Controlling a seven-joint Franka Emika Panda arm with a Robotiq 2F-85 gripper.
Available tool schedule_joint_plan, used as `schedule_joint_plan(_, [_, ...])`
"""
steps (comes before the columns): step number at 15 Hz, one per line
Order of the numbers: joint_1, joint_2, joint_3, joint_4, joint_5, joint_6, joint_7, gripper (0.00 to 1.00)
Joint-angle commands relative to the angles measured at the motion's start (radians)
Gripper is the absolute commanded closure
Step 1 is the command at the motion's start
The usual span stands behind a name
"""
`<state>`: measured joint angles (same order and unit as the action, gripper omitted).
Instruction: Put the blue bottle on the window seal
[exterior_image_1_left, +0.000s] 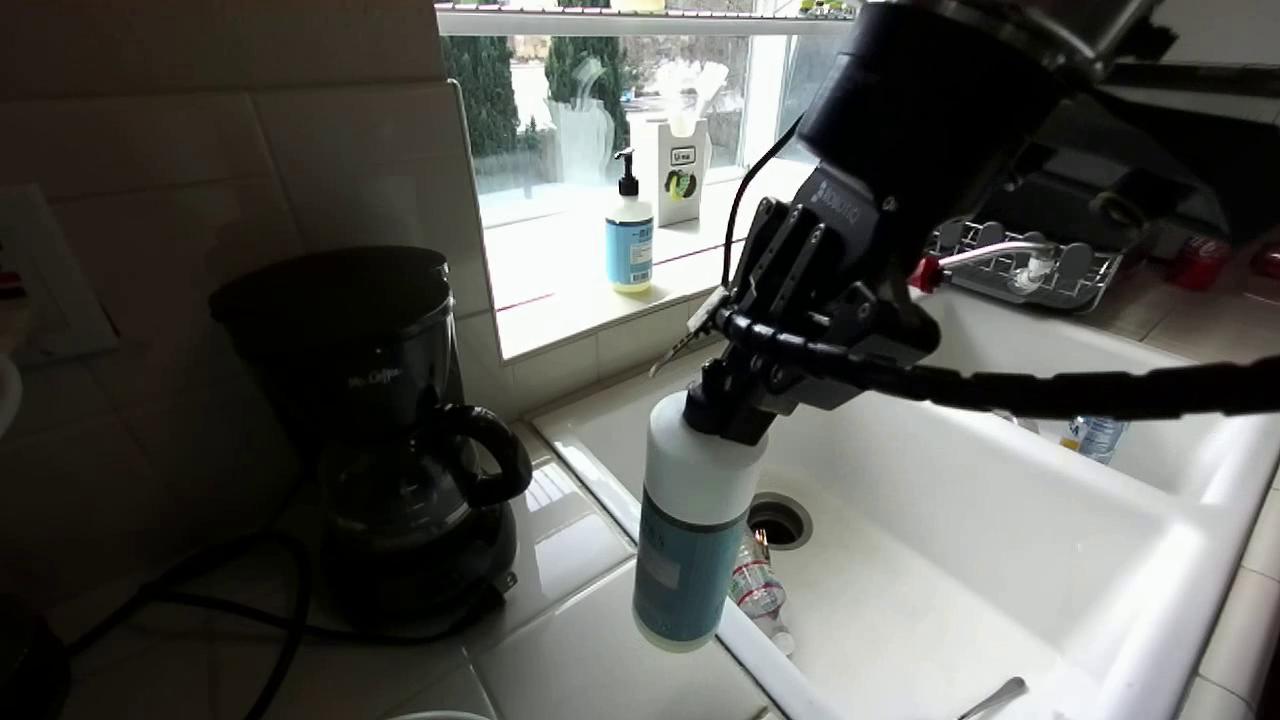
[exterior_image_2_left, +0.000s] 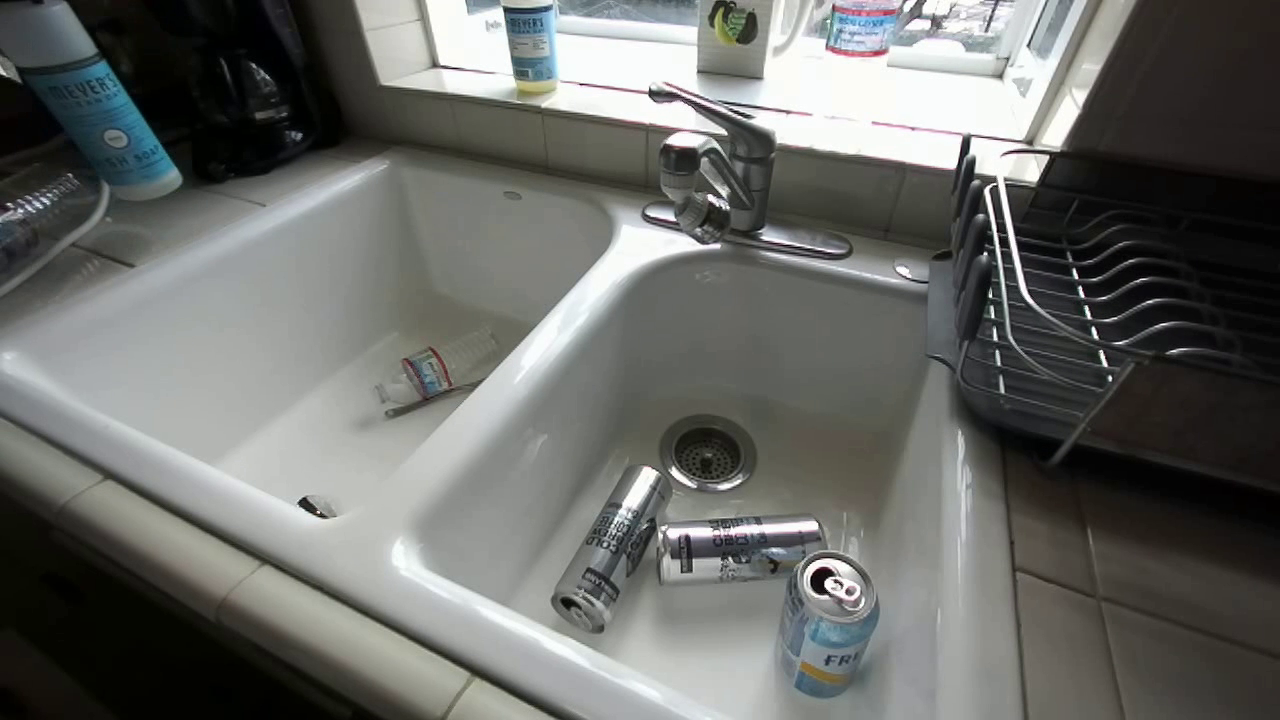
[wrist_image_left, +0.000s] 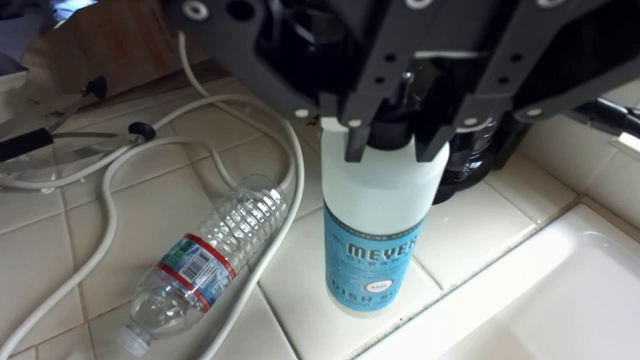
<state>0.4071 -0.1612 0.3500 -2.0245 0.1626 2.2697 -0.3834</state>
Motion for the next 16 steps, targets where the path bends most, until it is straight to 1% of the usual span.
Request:
schedule_joint_plan(1, [-0.035, -0.102, -0.02, -0.058, -0.038, -0.038, 0.124, 0.93])
schedule_joint_plan(4, [-0.07, -0.166, -0.059, -0.089, -0.029, -0.034, 0.19, 0.93])
schedule_joint_plan(7, [-0.102, -0.203, -0.111, -0.094, -0.017, -0.047, 0.209, 0.93])
schedule_joint_plan(10, [-0.134, -0.209, -0.167, -0.079, -0.005, -0.069, 0.206, 0.93])
schedule_joint_plan(13, [-0.148, -0.202, -0.213, -0.064, 0.021, -0.099, 0.183, 0.93])
schedule_joint_plan(14, [-0.146, -0.189, -0.198, -0.062, -0.004, -0.068, 0.184, 0.7])
schedule_joint_plan(16, [-0.153, -0.189, -0.213, -0.062, 0.0, -0.076, 0.182, 0.7])
